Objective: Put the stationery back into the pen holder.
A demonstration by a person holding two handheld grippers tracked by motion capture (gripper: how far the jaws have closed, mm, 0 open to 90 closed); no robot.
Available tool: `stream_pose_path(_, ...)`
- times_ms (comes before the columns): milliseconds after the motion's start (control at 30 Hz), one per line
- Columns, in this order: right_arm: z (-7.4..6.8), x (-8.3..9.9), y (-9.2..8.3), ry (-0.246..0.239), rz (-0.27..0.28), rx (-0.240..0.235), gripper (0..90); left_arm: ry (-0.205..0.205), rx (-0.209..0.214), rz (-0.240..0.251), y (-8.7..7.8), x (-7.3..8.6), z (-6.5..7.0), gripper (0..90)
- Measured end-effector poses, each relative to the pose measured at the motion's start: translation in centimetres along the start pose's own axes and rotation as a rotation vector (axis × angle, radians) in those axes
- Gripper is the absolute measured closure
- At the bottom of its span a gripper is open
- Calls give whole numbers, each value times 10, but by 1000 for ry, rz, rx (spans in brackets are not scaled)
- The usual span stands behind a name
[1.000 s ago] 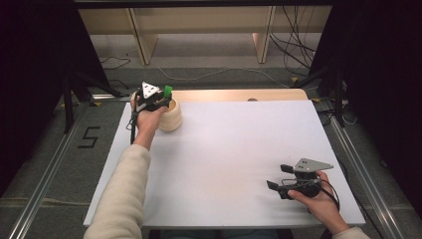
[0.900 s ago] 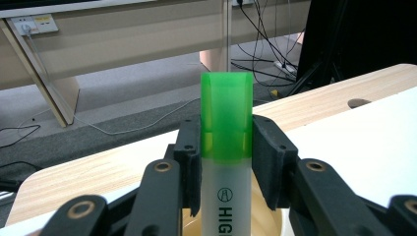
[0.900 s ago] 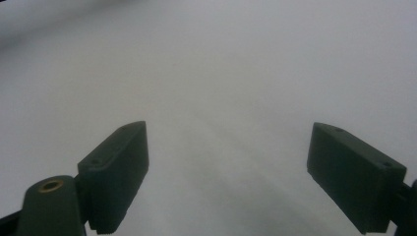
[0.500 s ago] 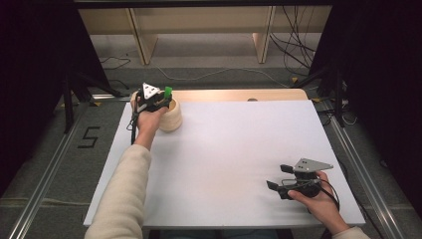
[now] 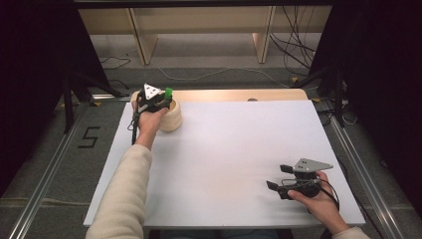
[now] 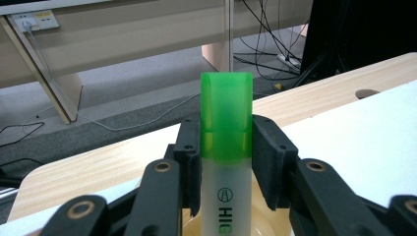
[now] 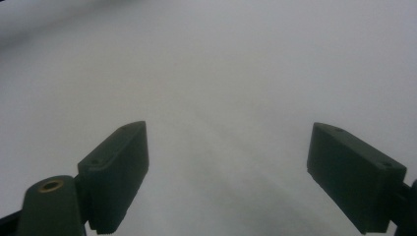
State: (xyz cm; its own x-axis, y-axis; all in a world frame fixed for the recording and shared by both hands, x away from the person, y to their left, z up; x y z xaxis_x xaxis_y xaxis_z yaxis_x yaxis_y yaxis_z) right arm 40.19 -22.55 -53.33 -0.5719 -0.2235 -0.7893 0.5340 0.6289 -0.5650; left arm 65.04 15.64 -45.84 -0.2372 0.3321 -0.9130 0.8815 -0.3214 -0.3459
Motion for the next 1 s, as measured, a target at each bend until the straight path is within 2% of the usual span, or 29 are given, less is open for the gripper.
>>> stream_pose_path(600,-1,0,1,5,0,-4,169,5,7,-54,4,16,4,665)
stream_pose_path(1000,-1,0,1,5,0,-4,169,20,1,-67,5,16,5,663)
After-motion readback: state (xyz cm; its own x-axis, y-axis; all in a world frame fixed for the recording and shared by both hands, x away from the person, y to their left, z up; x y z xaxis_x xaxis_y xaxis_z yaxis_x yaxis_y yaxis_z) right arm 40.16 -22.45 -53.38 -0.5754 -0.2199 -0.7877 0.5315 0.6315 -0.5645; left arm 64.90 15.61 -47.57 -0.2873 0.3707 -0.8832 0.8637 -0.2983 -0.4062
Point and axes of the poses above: each handheld gripper's, and its own axes: y roughly forward along the jaws, x roughly out of its underside, z roughly to its right, the point moved 10 cm from there along y, roughly forward along the jaws, and after that the axes turned 10 degrees about y, right-handed, at the moved point
